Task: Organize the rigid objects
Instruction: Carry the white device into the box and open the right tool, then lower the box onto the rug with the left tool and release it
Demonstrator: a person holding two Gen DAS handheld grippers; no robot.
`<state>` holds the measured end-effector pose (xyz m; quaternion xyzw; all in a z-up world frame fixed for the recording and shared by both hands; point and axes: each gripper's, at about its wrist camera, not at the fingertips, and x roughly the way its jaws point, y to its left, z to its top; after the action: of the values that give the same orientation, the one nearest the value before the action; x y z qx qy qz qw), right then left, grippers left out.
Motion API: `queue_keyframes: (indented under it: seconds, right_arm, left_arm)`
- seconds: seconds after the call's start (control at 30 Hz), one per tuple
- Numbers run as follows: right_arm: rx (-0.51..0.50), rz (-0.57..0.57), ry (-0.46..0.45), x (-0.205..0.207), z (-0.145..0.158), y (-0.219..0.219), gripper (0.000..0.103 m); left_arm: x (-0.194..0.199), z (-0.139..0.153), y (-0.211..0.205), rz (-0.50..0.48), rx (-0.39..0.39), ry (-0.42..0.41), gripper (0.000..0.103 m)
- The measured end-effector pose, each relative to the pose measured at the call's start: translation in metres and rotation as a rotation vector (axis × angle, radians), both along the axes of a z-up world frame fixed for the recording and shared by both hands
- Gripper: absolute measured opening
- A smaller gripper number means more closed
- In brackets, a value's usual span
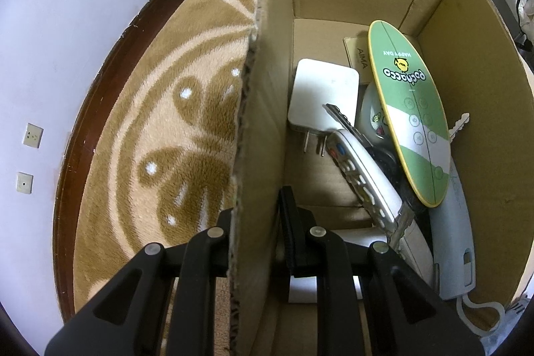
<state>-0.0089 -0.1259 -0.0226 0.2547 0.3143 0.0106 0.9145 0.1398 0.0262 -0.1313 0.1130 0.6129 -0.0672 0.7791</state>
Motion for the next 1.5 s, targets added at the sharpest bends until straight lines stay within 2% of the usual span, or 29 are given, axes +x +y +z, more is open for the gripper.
queue_keyframes:
  seconds: [0.13,0.4,0.63,0.8,0.93,1.07,1.27,1.43,1.5]
  right_arm:
    - [-0.047,0.031,0.027,0.006,-0.006,0.018,0.053]
    - [-0.081,0.041,0.076,0.005,-0.023,0.019,0.053]
    - [-0.116,0.044,0.056,0.000,-0.014,0.020,0.053]
    - [-0.150,0.029,0.065,-0.008,-0.008,0.021,0.056]
    - [-0.170,-0.001,0.067,-0.019,-0.003,0.016,0.063]
    - [-0.207,-0.036,0.061,-0.034,0.003,0.007,0.079]
    - [-0.204,-0.107,0.047,-0.059,0.014,-0.013,0.090]
    - [-0.211,-0.160,0.023,-0.081,0.024,-0.026,0.102]
    - [-0.219,-0.172,0.011,-0.089,0.029,-0.029,0.103]
  left_arm:
    - [-0.001,0.000,0.000,0.000,-0.001,-0.001,0.017]
    - [-0.002,0.001,0.004,0.003,-0.013,-0.006,0.017]
    - [-0.012,0.010,0.009,-0.012,-0.023,-0.049,0.017]
    - [-0.023,0.030,0.015,-0.021,-0.041,-0.111,0.017]
    - [-0.038,0.050,0.019,-0.034,-0.049,-0.185,0.017]
    - [-0.052,0.068,0.023,-0.040,-0.059,-0.246,0.018]
    - [-0.078,0.096,0.026,-0.069,-0.052,-0.362,0.020]
    - [-0.099,0.121,0.034,-0.091,-0.083,-0.437,0.020]
    - [-0.107,0.129,0.038,-0.090,-0.102,-0.467,0.023]
